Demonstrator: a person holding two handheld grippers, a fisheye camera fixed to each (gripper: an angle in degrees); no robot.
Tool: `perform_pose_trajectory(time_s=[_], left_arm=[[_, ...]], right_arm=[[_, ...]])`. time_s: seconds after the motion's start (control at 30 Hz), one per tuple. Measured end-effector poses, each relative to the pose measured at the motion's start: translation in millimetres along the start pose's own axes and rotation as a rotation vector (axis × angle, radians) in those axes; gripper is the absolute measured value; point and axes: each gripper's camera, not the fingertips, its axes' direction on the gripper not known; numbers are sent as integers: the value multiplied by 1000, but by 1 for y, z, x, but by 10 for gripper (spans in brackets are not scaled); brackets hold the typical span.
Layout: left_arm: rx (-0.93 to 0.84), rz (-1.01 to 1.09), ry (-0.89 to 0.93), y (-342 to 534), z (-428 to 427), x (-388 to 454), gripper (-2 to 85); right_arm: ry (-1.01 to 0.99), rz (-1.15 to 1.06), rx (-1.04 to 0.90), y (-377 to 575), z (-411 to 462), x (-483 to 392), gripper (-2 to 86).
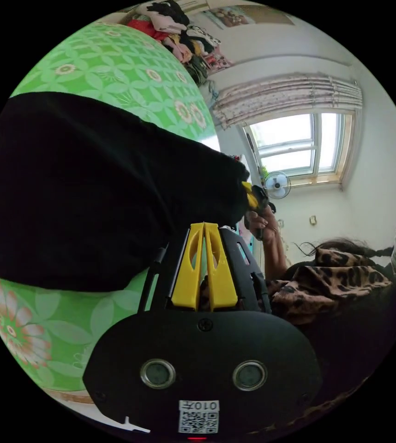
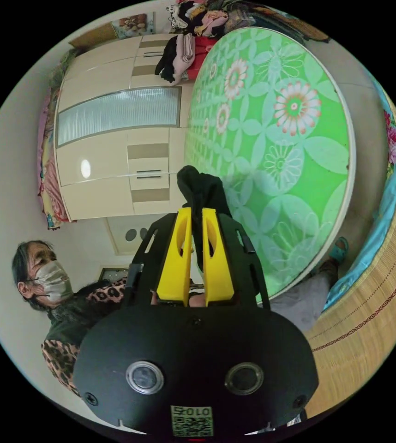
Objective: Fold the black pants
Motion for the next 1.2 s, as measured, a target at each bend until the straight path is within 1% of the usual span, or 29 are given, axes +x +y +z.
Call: perform_pose_trajectory(time_s=[0.07,0.2,0.27,0.33,0.37,0.4,0.43,0.47,0.5,0.53,0.57,0.6,0.67,0.73,0.8,0.87,0.9,0.93,0.97,1.03,1.1,1.13,1.2], left_arm=[[48,-11,25,6,-25,-24,-1],[117,-34,80,19,-66,-59,-1],[172,-51,96,31,-92,-81,-1],[214,-69,110,39,-111,-98,-2],[242,-87,118,44,-123,-110,-2],[255,-94,122,46,-128,-116,-2],[275,-109,131,49,-138,-130,-1],[290,-142,144,52,-146,-146,-2],[305,-160,157,54,-150,-153,-2],[336,-199,180,58,-158,-168,-2],[323,-234,139,60,-163,-181,-2],[327,-233,135,61,-166,-186,-2],[364,-226,287,64,-170,-207,-2],[377,-207,344,64,-170,-215,-1],[375,-187,353,63,-172,-216,-1],[381,-186,364,62,-173,-217,-1],[384,-186,375,63,-173,-218,-1],[386,-186,393,63,-173,-219,-1],[386,-195,395,63,-173,-221,-1],[388,-212,390,64,-174,-222,-1],[389,-218,355,66,-178,-221,-1],[388,-217,328,66,-181,-220,-1],[387,-206,321,66,-183,-218,-2]], right_arm=[[-3,-26,1,1,15,-32,54],[-69,-96,-38,-6,74,-108,52],[-35,-130,-69,-13,111,-141,50],[23,-240,-134,-26,180,-183,45],[41,-243,-159,-29,201,-189,44],[-2,-262,-217,-34,246,-199,39],[-69,-351,-331,-34,296,-212,36],[-69,-379,-404,-33,321,-217,35],[-21,-357,-532,-29,363,-222,33],[-43,-369,-613,-20,388,-228,31],[-85,-396,-633,-16,394,-231,31],[-148,-427,-644,-9,398,-233,30],[-147,-430,-619,-5,390,-227,32],[-26,-368,-532,-7,368,-205,40],[63,-319,-491,-13,353,-190,60],[183,-317,-496,-23,347,-185,91],[271,-361,-499,-31,349,-190,109],[325,-455,-523,-40,356,-201,114],[342,-496,-544,-45,362,-206,116],[329,-641,-672,-68,395,-228,124],[360,-716,-761,-88,424,-240,126],[380,-758,-841,-98,446,-247,129],[433,-807,-941,-112,479,-253,130]])
